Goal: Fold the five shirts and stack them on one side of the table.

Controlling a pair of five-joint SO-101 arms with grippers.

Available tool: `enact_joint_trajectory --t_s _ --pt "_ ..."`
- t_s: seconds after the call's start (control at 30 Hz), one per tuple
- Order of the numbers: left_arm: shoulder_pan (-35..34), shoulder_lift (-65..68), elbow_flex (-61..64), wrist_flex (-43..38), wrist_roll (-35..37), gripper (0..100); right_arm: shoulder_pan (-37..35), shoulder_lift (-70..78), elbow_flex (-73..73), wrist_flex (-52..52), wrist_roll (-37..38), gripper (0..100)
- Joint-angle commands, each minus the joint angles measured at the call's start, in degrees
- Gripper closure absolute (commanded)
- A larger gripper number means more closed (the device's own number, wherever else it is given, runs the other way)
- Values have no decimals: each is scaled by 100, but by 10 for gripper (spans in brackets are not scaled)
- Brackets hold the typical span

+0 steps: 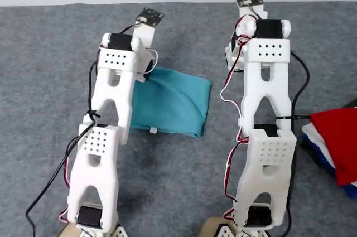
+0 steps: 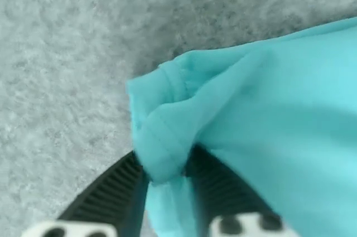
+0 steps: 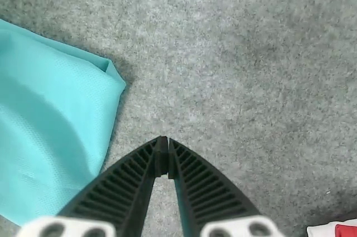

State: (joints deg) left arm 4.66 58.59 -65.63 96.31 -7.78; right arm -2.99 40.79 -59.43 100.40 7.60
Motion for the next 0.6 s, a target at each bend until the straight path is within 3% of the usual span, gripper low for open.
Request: enact_joint_trajectory --t_s 0.0,0.3,0.43,0.57 --pt "-97 -167 -92 114 0 799 -4 -409 -26 198 26 990" --pt "-88 -316 -1349 422 -220 797 -4 -418 -26 207 26 990" --pt "0 -818 -1209 422 -193 815 -22 -418 -26 224 26 990" --pt "299 -1495 -426 431 -193 903 -22 -435 79 233 44 990"
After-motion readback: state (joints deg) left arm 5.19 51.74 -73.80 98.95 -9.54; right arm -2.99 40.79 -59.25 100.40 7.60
